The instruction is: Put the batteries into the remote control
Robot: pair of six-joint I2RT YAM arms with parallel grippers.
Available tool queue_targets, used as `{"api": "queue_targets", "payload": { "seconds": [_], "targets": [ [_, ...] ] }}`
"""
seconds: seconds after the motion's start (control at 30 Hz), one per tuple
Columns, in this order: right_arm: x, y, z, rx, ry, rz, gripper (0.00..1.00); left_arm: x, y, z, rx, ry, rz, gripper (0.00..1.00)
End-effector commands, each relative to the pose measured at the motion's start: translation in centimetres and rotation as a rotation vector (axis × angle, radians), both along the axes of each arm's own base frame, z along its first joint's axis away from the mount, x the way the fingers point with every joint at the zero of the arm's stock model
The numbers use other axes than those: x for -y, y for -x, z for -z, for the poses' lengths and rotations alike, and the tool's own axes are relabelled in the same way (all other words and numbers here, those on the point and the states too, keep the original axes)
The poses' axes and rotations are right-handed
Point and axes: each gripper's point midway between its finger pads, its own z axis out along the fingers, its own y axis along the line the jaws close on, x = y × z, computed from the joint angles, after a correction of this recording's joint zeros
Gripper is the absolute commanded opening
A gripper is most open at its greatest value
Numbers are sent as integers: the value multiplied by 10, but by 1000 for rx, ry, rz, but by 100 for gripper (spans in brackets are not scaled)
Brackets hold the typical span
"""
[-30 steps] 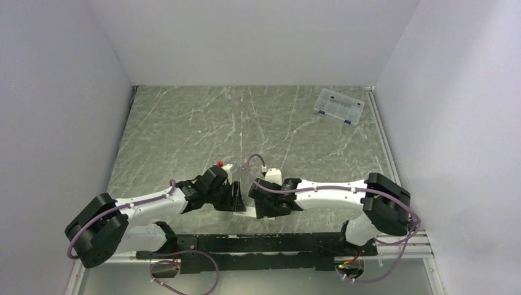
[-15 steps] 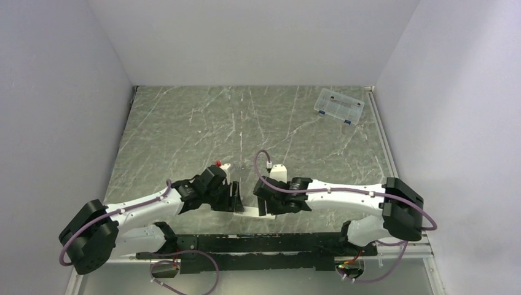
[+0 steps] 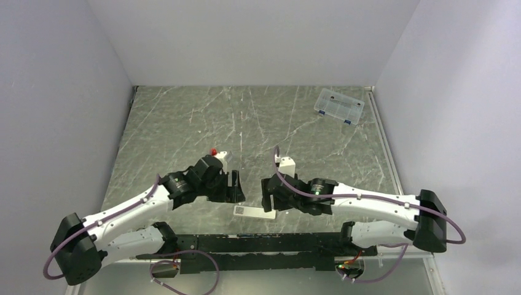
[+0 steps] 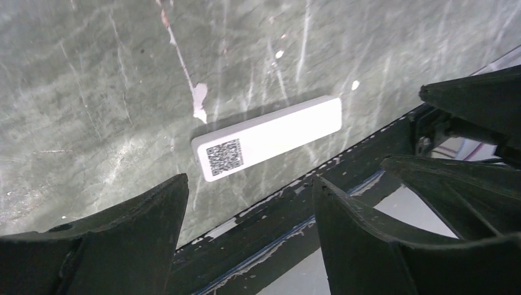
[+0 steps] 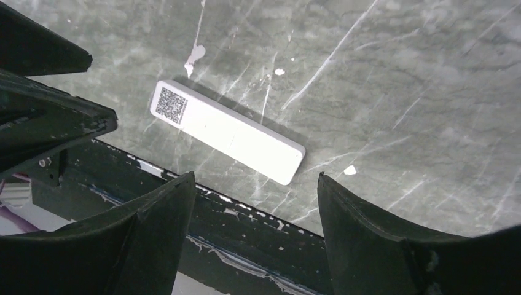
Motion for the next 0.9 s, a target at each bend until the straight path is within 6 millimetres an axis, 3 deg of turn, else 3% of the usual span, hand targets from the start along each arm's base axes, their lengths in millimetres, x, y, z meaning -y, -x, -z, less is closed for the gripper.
{"api": "queue_targets", "payload": {
  "seconds": [0.0, 0.2, 0.27, 0.5, 0.67, 0.87],
  "targets": [
    [6, -19, -32, 148, -34, -3, 76, -3, -7, -36, 58, 11, -28, 81],
    [14, -30, -65, 251, -92, -10, 85, -12, -16, -65, 122, -18, -59, 91],
    [15, -34, -75, 285, -97, -19, 87, -13, -16, -74, 131, -19, -51, 99],
    [19, -45, -103, 390, -57, -94, 91, -31, -29, -101, 217, -116, -83, 100],
    [5, -40, -102, 402, -25, -254, 92, -44, -32, -120, 264, -150, -97, 100],
    [-29, -14, -68, 304, 20, -580, 90, -64, -28, -132, 299, -176, -132, 99]
  ]
}}
